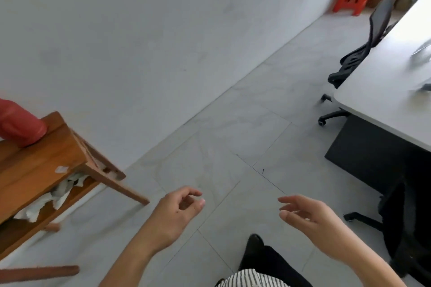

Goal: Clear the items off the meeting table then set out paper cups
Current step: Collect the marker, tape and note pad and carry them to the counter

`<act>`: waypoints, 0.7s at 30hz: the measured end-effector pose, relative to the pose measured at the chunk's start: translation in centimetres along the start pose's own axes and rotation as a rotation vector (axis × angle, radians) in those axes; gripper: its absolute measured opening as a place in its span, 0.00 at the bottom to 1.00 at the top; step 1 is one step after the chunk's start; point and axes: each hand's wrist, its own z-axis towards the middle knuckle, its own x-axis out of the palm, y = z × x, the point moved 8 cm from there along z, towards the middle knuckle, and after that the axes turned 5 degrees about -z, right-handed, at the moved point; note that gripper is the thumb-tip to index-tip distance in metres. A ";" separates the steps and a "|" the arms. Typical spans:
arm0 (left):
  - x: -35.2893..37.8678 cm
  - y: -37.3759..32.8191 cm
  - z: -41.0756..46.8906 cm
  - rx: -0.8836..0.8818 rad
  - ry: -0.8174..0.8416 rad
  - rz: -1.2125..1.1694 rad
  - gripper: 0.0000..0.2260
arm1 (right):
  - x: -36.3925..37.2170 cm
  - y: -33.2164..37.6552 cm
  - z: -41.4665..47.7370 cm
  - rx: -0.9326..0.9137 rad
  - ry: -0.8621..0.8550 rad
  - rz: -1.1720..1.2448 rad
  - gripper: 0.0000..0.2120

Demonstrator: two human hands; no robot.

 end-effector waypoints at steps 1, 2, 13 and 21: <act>0.0 -1.0 2.5 0.015 0.023 0.000 0.06 | -0.9 -0.2 1.9 0.024 -0.005 0.012 0.13; 0.1 -1.6 4.2 0.020 0.045 0.000 0.06 | -1.4 -0.3 3.2 0.040 -0.002 0.017 0.13; -0.7 -13.5 29.7 -0.004 0.209 0.137 0.13 | -16.5 3.0 27.3 0.067 -0.079 0.068 0.13; -0.3 -21.0 47.7 -0.005 0.303 0.098 0.11 | -27.8 2.4 39.9 0.137 -0.178 0.150 0.13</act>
